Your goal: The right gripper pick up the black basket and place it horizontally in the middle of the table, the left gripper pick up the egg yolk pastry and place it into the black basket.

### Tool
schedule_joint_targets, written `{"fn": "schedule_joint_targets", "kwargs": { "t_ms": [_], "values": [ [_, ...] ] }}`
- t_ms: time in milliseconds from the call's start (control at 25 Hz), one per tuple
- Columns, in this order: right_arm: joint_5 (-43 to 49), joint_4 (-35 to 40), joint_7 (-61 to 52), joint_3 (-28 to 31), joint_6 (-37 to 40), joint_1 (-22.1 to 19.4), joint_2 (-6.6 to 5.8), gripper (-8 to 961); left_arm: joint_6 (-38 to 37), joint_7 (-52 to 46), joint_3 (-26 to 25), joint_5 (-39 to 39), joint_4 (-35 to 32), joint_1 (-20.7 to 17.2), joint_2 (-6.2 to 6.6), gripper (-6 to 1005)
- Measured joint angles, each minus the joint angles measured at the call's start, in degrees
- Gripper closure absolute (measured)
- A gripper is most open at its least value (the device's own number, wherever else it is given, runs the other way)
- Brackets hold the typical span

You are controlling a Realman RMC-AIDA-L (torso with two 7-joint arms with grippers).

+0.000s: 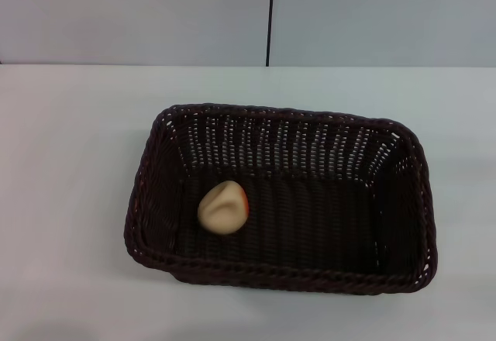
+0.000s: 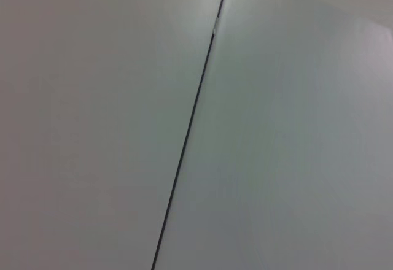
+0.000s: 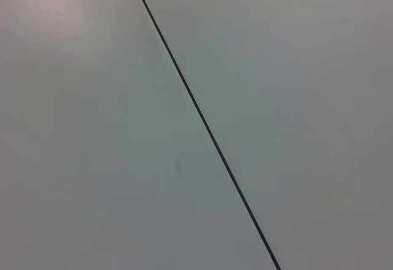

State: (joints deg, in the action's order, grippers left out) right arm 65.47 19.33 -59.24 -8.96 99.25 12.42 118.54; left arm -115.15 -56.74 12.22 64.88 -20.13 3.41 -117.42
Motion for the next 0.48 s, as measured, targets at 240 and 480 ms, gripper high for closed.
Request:
{"fn": "schedule_joint_targets", "kwargs": {
  "t_ms": [240,480],
  "values": [
    [-0.4,0.0,0.4,0.2,0.6,-0.2,0.16,629,0.0,-1.3,0.0,-1.4,0.0,0.0,0.05,1001],
    [-0.4,-0.1,0.2,0.1,0.9,-0.2,0.13,662,-0.1,-1.6,0.0,-1.8,-0.1,-0.1,0.07,1001]
  ]
}}
